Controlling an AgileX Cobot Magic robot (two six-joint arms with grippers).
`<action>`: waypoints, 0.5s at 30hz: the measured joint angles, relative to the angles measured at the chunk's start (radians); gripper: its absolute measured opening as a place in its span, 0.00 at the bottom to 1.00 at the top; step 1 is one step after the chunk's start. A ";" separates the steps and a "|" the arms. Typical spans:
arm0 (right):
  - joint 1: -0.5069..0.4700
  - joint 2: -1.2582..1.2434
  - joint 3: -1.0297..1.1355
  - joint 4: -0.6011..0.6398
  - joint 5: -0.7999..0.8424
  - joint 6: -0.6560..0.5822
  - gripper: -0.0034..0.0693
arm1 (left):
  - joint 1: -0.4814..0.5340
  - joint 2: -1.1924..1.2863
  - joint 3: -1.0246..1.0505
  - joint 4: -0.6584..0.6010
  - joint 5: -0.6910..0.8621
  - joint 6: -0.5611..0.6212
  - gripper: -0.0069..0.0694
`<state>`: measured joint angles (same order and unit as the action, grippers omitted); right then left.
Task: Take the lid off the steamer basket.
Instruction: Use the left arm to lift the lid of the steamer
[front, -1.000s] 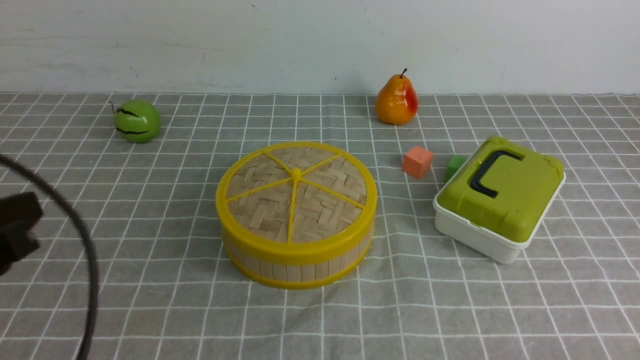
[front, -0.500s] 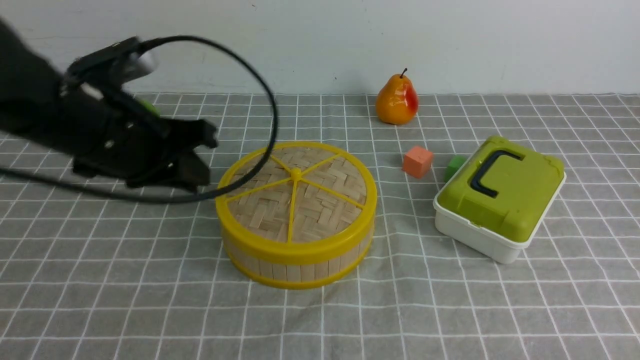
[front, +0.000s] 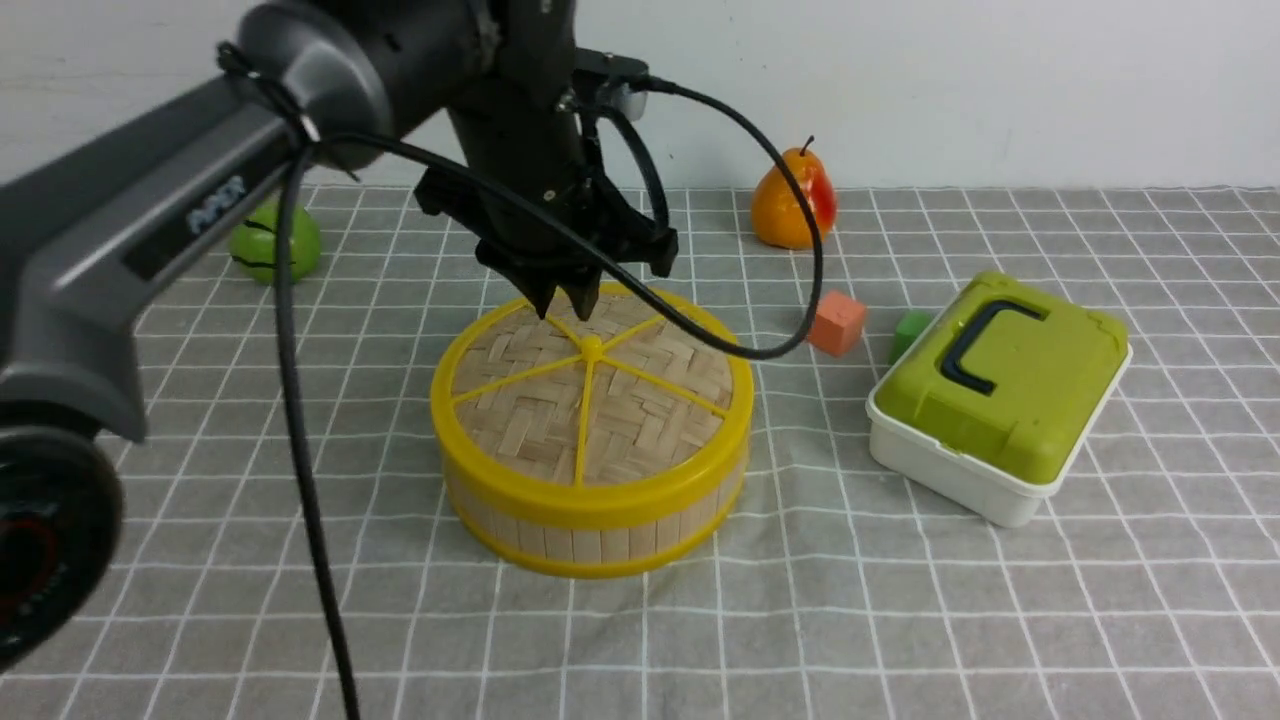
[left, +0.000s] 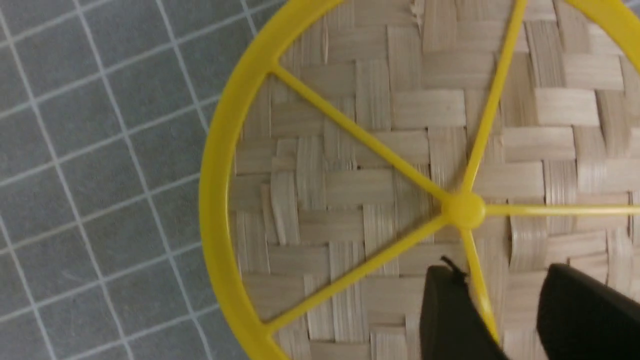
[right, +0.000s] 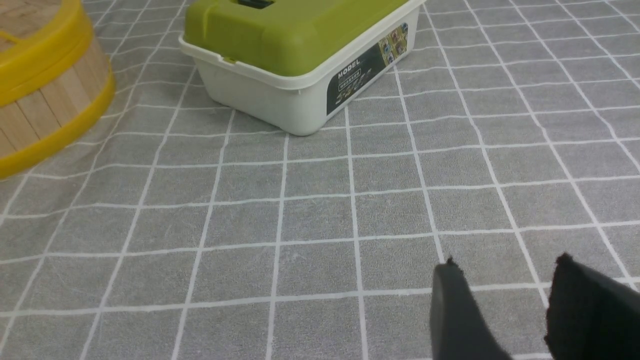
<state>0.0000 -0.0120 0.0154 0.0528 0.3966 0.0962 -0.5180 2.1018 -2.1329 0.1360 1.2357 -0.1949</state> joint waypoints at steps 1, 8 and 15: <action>0.000 0.000 0.000 0.000 0.000 0.000 0.38 | -0.007 0.010 -0.012 0.010 0.000 -0.002 0.54; 0.000 0.000 0.000 0.000 0.000 0.000 0.38 | -0.022 0.057 -0.022 0.042 0.007 -0.008 0.65; 0.000 0.000 0.000 0.000 0.000 0.000 0.38 | -0.021 0.107 -0.022 0.065 -0.009 -0.008 0.56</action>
<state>0.0000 -0.0120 0.0154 0.0528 0.3966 0.0962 -0.5394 2.2091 -2.1554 0.2012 1.2263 -0.2028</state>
